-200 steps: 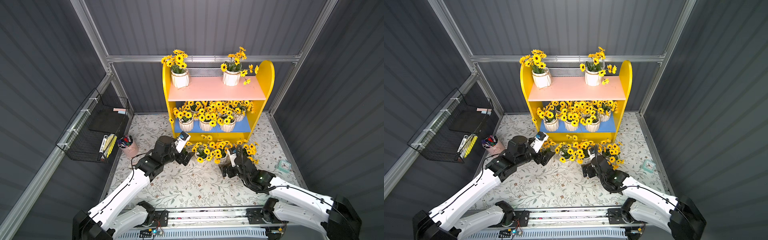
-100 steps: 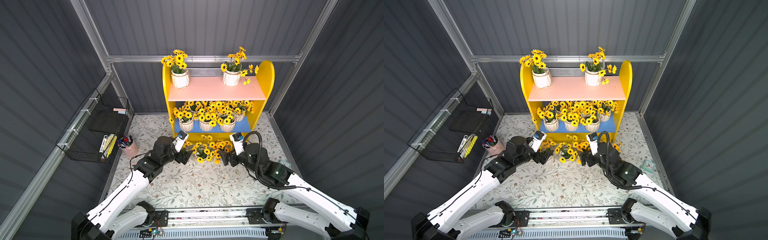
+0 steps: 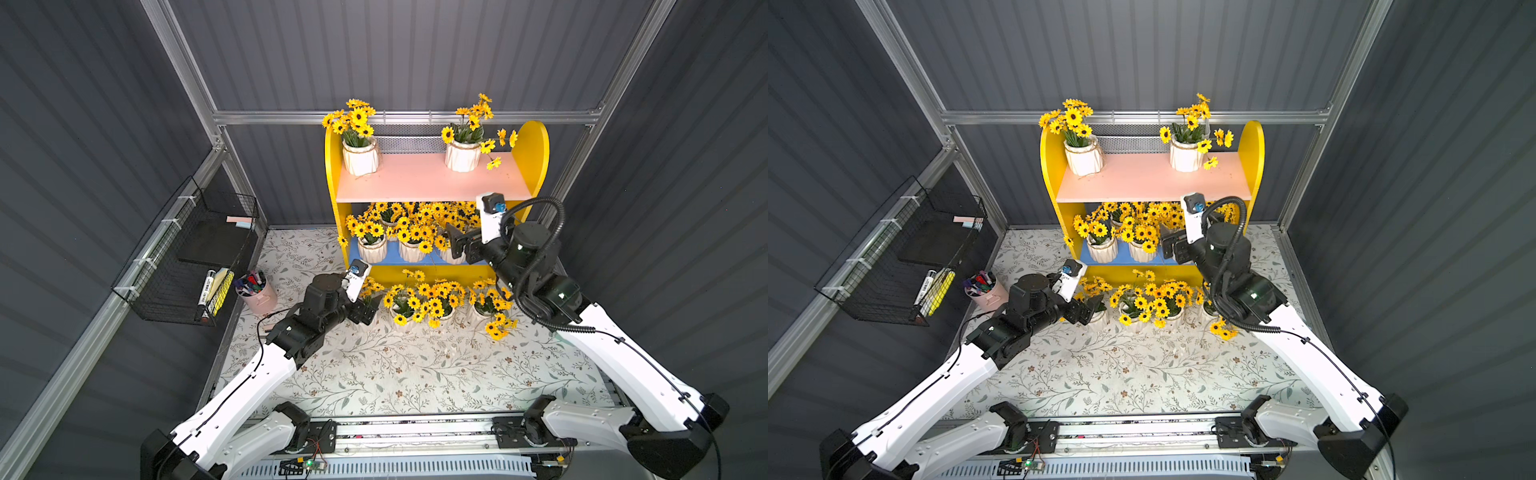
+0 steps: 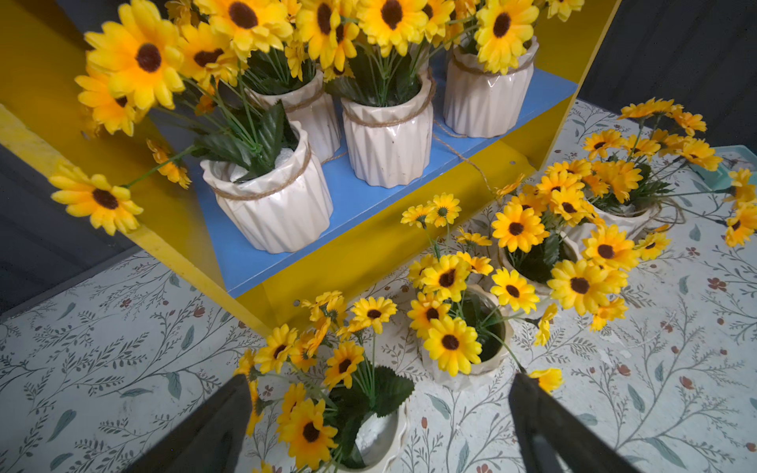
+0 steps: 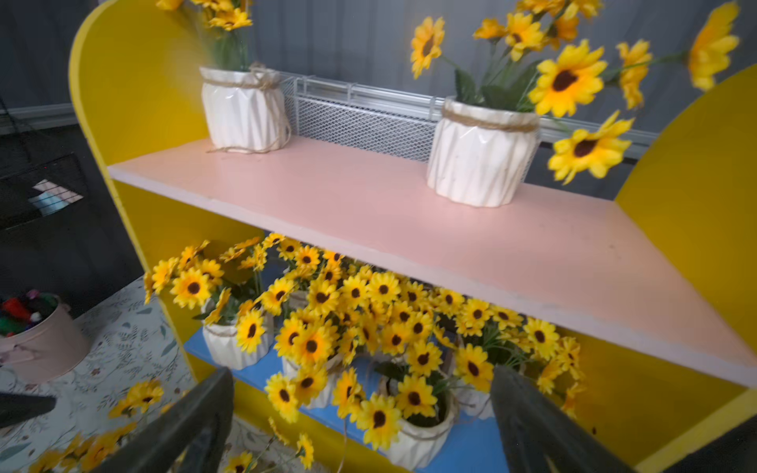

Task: Take the sunflower pots off the shelves
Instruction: Place the sunflower pot at the center of the board, then pick up the sunflower pot from the shelf.

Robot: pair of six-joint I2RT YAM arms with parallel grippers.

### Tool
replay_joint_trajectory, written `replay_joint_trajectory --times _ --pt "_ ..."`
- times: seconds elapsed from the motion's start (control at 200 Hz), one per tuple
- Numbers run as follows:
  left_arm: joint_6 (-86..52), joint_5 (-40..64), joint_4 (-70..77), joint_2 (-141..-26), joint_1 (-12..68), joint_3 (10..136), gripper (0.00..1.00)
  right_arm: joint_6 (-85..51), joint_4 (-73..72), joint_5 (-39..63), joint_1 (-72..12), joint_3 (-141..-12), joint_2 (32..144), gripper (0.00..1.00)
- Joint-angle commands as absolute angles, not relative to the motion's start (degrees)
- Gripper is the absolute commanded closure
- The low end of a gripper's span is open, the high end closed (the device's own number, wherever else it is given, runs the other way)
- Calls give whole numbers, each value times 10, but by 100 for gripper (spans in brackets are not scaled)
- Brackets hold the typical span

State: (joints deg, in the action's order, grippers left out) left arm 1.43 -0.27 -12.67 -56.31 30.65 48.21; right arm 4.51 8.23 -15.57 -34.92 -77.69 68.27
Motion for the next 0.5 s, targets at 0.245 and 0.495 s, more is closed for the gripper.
replay_joint_trajectory --times 0.245,0.495 --pt "5 1 -114 -553 308 473 1 7 68 -48 -225 -960 827 1" --pt "12 -1 -111 -552 308 472 1 -18 83 -27 -185 -1096 942 1"
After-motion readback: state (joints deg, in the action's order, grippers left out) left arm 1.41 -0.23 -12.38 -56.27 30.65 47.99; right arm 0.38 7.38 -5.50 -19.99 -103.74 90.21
